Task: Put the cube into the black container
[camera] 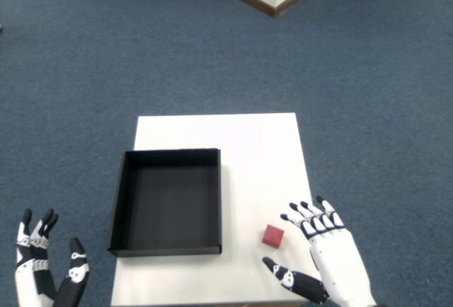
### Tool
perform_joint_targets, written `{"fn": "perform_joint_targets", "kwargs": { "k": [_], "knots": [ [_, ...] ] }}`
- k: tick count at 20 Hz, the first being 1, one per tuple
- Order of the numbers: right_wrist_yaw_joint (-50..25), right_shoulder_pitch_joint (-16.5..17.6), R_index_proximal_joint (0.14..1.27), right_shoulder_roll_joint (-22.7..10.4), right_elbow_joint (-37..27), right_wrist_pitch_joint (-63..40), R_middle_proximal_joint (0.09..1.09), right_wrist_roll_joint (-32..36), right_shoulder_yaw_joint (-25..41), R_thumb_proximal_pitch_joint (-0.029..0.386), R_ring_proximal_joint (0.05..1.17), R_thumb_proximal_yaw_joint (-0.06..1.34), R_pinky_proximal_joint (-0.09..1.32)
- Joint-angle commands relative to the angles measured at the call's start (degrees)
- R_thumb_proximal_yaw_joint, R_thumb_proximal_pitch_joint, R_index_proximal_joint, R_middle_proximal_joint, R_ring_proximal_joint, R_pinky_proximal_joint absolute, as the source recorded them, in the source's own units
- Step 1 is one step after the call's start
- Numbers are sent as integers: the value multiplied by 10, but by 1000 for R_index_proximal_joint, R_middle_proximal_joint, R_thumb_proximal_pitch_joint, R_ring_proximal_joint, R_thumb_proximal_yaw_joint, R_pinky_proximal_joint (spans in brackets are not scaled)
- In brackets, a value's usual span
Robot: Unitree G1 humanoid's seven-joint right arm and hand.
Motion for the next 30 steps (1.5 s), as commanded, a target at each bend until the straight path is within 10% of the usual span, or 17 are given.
{"fn": "perform_joint_targets", "kwargs": {
  "k": [1, 30],
  "knots": [
    [-6, -26, 453, -5, 6, -8, 273, 14, -21, -8, 283, 419, 97],
    [35, -111, 447, 142, 309, -90, 272, 32, -13, -11, 291, 480, 79]
  ]
}}
